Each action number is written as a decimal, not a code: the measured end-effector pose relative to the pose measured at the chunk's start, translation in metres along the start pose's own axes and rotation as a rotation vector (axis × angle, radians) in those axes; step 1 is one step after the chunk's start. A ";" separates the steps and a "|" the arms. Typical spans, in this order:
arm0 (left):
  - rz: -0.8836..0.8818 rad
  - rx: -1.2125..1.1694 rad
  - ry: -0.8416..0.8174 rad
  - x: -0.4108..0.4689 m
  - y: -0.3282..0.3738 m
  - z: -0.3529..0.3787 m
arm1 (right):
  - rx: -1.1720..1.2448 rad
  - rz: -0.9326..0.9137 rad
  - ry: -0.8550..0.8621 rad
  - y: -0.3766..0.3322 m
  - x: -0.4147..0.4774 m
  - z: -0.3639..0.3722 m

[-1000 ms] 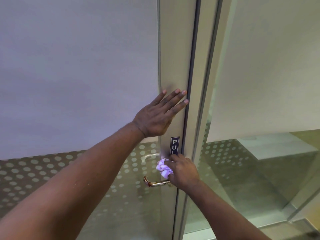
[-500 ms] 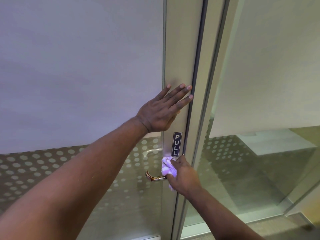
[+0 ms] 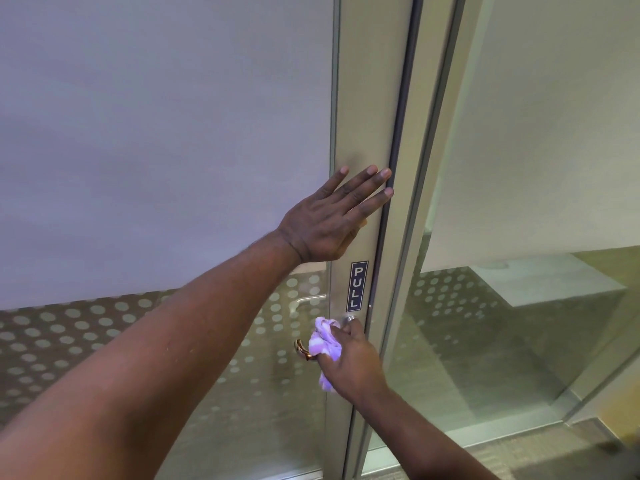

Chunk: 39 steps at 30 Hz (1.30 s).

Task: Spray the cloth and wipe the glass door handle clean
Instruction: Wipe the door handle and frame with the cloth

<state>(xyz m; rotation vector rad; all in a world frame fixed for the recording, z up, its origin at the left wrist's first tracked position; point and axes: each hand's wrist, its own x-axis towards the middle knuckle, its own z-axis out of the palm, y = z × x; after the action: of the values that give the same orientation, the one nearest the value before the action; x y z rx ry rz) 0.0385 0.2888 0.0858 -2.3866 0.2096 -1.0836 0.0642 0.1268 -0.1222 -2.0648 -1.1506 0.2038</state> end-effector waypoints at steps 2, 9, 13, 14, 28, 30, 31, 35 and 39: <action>-0.002 0.006 -0.011 -0.001 -0.001 -0.001 | 0.020 -0.005 0.007 -0.012 -0.002 0.010; 0.005 0.008 -0.023 0.001 0.000 0.000 | -0.017 0.026 -0.026 -0.026 0.005 0.019; 0.007 0.002 -0.041 0.001 -0.001 0.000 | -0.048 0.017 -0.076 -0.035 0.008 0.022; 0.006 0.001 -0.049 0.001 -0.001 0.001 | -0.051 0.016 -0.083 -0.036 0.009 0.023; 0.003 0.027 -0.089 0.002 0.000 0.004 | -0.245 -0.110 -0.223 -0.049 0.015 0.010; 0.002 0.025 -0.088 0.002 0.000 0.004 | -0.269 -0.126 -0.239 -0.053 0.016 0.009; 0.002 0.024 -0.086 0.002 0.000 0.004 | -0.267 -0.113 -0.246 -0.055 0.018 0.010; 0.003 0.032 -0.078 0.002 0.000 0.004 | -0.292 -0.095 -0.364 -0.061 0.023 0.017; 0.004 0.036 -0.072 0.002 0.000 0.004 | -0.460 -0.226 -0.374 -0.065 0.019 0.016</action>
<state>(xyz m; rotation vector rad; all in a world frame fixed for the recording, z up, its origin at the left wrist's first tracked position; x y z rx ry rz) 0.0428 0.2894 0.0855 -2.3873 0.1685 -0.9890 0.0243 0.1705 -0.0852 -2.3254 -1.7849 0.2377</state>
